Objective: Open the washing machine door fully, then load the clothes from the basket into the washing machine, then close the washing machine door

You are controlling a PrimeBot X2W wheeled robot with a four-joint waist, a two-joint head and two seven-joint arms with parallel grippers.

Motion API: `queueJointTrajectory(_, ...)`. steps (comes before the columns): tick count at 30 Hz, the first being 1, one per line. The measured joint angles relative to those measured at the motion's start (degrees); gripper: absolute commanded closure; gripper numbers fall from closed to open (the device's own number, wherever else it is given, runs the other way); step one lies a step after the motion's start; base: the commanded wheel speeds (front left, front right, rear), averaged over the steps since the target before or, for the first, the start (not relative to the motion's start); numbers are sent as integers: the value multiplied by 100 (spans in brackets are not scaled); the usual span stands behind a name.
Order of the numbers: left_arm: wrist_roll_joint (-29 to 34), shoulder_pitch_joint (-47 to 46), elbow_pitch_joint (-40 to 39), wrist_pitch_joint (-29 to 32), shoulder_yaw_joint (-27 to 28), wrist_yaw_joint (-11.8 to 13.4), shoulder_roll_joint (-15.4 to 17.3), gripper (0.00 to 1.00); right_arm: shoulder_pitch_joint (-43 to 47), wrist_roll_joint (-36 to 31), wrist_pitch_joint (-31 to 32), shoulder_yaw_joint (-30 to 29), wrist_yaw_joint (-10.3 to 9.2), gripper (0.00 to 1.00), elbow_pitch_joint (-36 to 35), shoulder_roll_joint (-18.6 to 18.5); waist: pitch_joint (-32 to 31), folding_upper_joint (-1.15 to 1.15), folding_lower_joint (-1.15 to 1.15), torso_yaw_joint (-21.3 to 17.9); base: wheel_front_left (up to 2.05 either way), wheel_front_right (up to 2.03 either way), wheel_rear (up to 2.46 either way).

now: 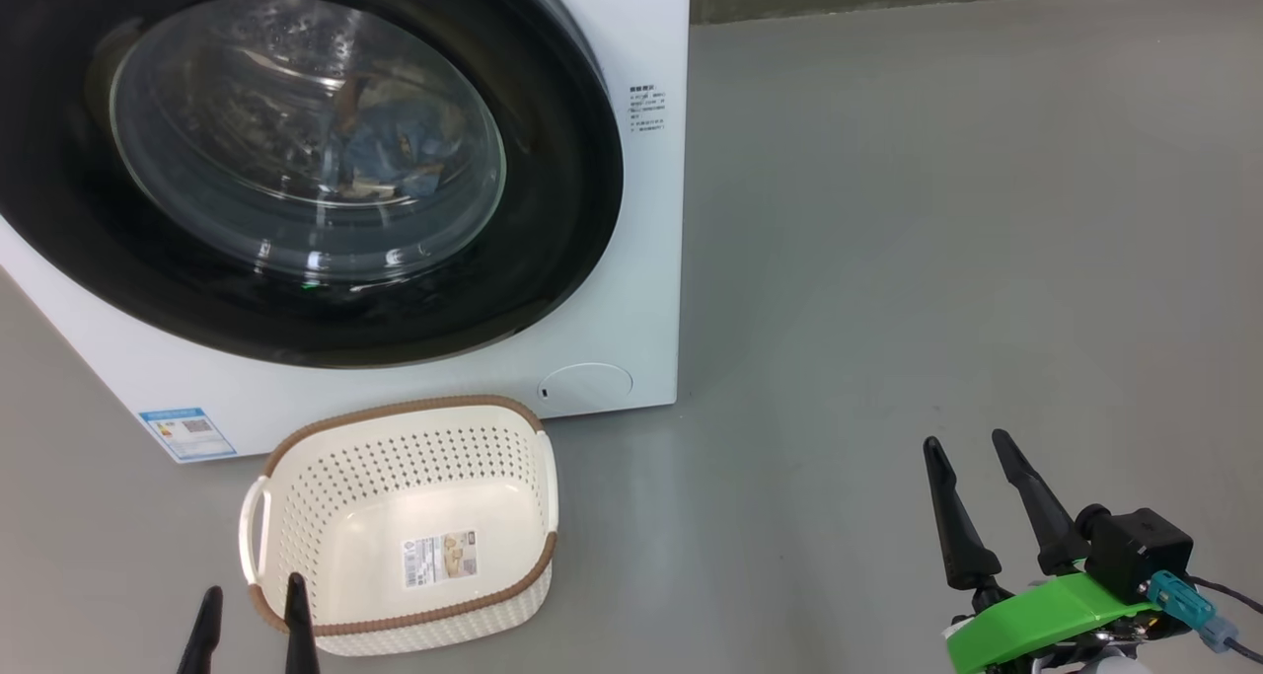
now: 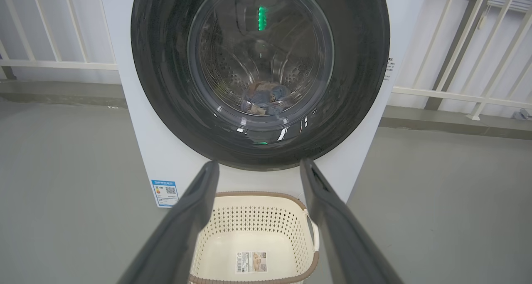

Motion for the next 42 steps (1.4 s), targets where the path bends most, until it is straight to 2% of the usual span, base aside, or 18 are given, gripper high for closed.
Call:
queueJointTrajectory(28,22,5,-46,0,-54,37,12,0,7,3,0,-51,0,0,-44,40,-1,0,0,81,0,0,0)
queueJointTrajectory(29,5,3,-16,3,-56,36,1,100,7,2,0,-48,0,100,-12,41,0,0,0,80,0,0,0)
queueJointTrajectory(34,-27,19,321,42,-87,37,-115,100,184,7,10,-42,0,100,339,59,0,0,0,82,0,0,0)
queueJointTrajectory(42,-490,16,377,170,-74,35,-121,100,224,448,149,-58,0,100,356,65,-10,0,2,79,0,0,0)
